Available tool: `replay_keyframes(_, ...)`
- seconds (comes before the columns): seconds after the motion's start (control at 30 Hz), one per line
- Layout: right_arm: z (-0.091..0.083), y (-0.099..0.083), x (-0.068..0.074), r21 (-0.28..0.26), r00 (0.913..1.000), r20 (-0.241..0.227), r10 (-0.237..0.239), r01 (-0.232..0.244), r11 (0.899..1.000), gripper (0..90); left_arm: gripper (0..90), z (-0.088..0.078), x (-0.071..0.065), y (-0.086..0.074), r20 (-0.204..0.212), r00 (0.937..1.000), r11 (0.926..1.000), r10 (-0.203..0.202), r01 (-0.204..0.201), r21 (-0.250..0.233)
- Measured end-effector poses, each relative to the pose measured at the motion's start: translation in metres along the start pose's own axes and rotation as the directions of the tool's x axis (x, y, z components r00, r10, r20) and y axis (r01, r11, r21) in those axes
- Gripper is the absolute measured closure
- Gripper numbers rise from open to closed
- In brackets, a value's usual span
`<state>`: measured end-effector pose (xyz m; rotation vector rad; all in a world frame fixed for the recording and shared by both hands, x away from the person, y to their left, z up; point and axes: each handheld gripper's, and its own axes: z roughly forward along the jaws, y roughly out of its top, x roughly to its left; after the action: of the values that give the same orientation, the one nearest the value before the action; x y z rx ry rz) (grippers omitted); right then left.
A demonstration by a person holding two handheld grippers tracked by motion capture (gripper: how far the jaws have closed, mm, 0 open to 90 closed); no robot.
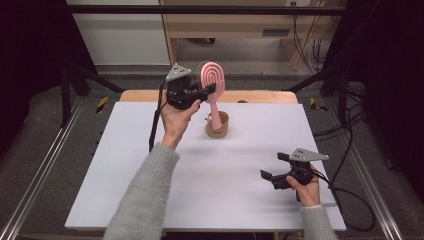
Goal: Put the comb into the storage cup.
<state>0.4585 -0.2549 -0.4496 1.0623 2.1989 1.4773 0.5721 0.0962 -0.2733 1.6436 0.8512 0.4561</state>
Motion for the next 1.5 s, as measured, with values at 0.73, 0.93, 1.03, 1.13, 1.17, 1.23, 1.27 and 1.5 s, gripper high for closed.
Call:
replay_keyframes(0.73,0.0,0.0,0.0,0.005,1.0,-0.003,-0.004,0.004,1.0,0.3,63.0,0.032,0.004,0.004,-0.029,0.9996,0.9999,0.006,-0.006,0.013)
replay_keyframes(0.93,0.001,0.0,0.0,0.007,1.0,-0.002,-0.005,0.005,1.0,0.3,63.0,0.041,0.006,0.002,-0.04,0.9992,0.9997,0.006,-0.005,0.022)
replay_keyframes(1.03,0.0,0.0,0.0,0.006,1.0,-0.002,-0.005,0.005,1.0,0.3,63.1,0.044,0.007,0.001,-0.051,0.9986,0.9996,0.012,-0.011,0.025)
replay_keyframes(1.13,0.0,0.0,0.0,0.006,1.0,-0.003,-0.005,0.005,1.0,0.3,63.0,0.048,0.008,0.0,-0.055,0.9984,0.9996,0.014,-0.012,0.027)
replay_keyframes(1.17,0.0,0.0,0.0,0.007,1.0,-0.002,-0.005,0.005,1.0,0.3,63.0,0.049,0.009,0.0,-0.056,0.9983,0.9996,0.015,-0.014,0.025)
replay_keyframes(1.23,0.0,0.0,0.0,0.007,1.0,-0.002,-0.005,0.005,1.0,0.3,63.0,0.051,0.01,0.0,-0.058,0.9981,0.9996,0.018,-0.017,0.022)
replay_keyframes(1.27,0.001,0.0,0.0,0.007,1.0,-0.002,-0.005,0.005,1.0,0.2,63.1,0.052,0.011,0.0,-0.061,0.998,0.9997,0.017,-0.016,0.021)
replay_keyframes(1.5,0.001,-0.001,0.0,0.007,1.0,-0.003,-0.004,0.004,1.0,0.3,63.0,0.059,0.016,-0.003,-0.074,0.9971,0.9995,0.015,-0.013,0.028)
